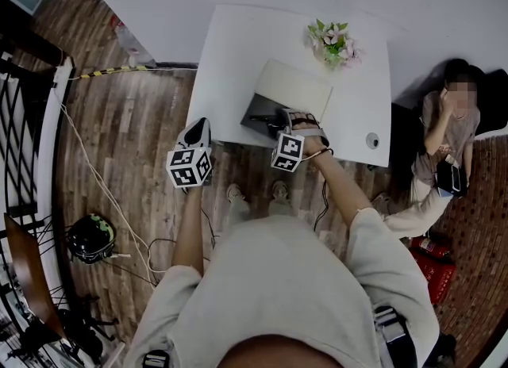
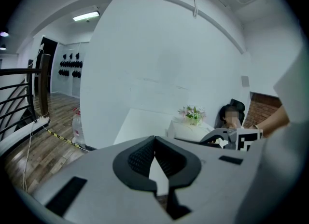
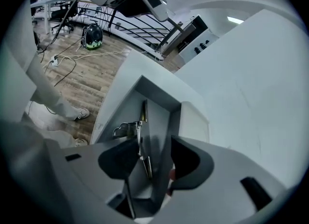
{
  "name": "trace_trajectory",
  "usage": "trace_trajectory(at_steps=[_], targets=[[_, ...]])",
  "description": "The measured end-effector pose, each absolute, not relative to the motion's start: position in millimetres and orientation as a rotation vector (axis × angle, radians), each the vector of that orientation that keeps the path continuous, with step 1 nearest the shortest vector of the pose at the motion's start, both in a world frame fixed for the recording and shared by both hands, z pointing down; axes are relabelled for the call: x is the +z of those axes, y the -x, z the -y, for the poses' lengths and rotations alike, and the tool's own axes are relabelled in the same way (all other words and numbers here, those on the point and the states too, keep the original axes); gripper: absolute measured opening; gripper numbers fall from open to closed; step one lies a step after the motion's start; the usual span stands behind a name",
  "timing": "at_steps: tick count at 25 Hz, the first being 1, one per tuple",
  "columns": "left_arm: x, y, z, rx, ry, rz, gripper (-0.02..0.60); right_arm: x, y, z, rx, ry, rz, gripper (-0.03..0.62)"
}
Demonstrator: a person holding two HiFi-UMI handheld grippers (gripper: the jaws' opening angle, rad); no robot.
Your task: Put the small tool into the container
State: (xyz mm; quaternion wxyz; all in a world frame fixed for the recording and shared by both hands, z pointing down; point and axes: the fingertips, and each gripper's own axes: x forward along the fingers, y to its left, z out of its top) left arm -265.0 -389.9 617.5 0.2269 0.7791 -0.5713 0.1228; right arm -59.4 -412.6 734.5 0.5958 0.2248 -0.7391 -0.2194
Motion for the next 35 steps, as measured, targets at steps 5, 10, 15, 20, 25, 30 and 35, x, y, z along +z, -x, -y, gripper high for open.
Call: trace_trajectory(at_steps=[5,10,15,20,25,30,35], targets=[[616,263,389,0.333,-2.153,1.570,0.009,724,60,413,-0.510,-0.490,1.718,0.227],[615,259,391,0.326,-2.159,1.564,0.009,717,59,417,-0.458,-0.466,1.740,0.304],[616,254,390,0.327,-2.167,1.548,0.009,725,56,409,-0.375,-0.357,1.741,0.390],[615,252,391,0.322,-2.167,1.544,0.009,731,54,400,-0.396,-0.321,1.729,0.405],[613,250,393,0.323,-2.175,1.543,0.009,730,48,396,-0.401,-0.353,1.732,0.367],[613,241,396,0.328,-2.191,1.526,0.009,723,39,394,-0.405,-0.403,1.744,0.332],[611,226,398,0.335,-2.220,1.492,0.009,721,24,382,-0.404,-0.429,1.739,0.243]])
